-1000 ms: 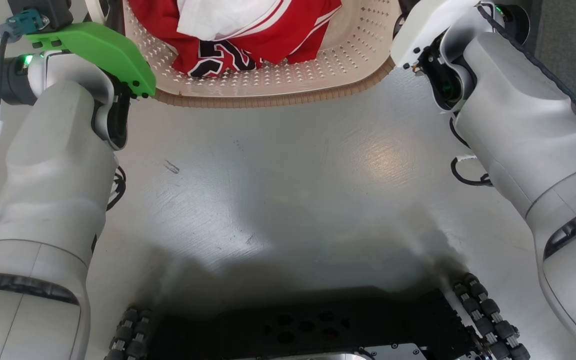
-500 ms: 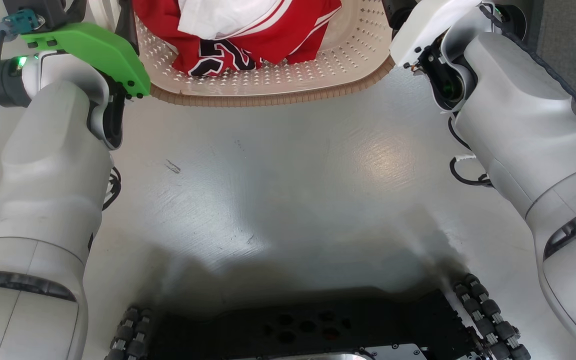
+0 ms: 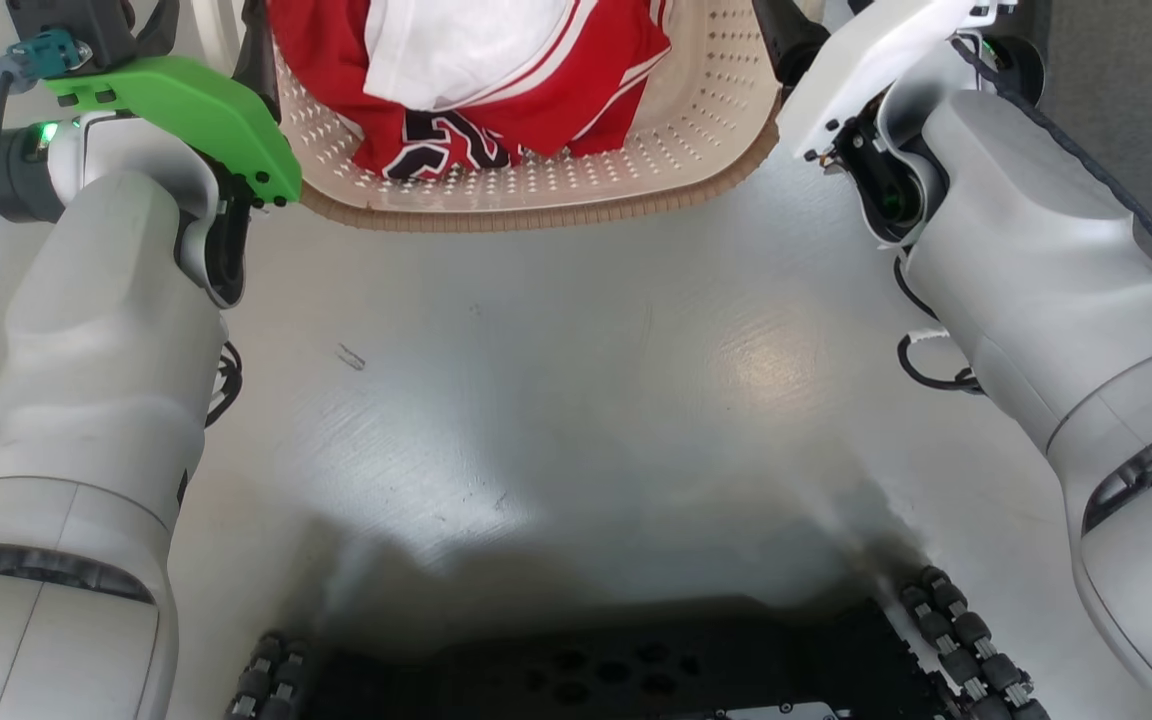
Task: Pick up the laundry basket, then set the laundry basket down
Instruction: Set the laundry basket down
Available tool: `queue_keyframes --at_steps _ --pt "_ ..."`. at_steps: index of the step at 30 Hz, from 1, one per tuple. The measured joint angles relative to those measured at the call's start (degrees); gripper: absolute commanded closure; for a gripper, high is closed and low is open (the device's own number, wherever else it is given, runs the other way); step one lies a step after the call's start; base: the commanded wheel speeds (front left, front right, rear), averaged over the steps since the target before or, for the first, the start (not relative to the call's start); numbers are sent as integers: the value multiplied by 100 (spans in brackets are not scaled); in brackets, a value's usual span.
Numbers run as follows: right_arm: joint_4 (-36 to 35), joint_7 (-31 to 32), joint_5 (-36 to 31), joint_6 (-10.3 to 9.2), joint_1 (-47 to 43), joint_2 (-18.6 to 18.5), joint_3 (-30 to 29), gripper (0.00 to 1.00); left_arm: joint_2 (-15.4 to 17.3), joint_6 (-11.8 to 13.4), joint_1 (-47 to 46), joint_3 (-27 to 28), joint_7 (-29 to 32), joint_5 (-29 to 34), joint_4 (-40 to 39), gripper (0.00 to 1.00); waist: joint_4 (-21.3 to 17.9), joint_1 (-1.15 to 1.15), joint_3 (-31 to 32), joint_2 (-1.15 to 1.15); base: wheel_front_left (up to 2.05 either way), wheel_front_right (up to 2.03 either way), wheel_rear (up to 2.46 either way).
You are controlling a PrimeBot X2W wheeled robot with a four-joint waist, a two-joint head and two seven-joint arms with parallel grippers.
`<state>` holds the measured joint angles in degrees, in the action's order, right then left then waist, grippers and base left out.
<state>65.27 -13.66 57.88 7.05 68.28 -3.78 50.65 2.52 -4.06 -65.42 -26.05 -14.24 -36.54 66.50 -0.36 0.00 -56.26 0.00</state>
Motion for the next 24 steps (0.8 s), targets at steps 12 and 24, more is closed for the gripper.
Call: queue_keyframes --at_steps 12,24 --pt "51 -52 69 0 -225 2 -15 0 -15 -69 271 46 -1 -57 110 0 -22 0 474 0 0 0 0" --pt "-98 -63 -44 0 -437 9 -111 0 70 -105 598 258 -18 -56 -309 0 -51 0 1185 0 0 0 0"
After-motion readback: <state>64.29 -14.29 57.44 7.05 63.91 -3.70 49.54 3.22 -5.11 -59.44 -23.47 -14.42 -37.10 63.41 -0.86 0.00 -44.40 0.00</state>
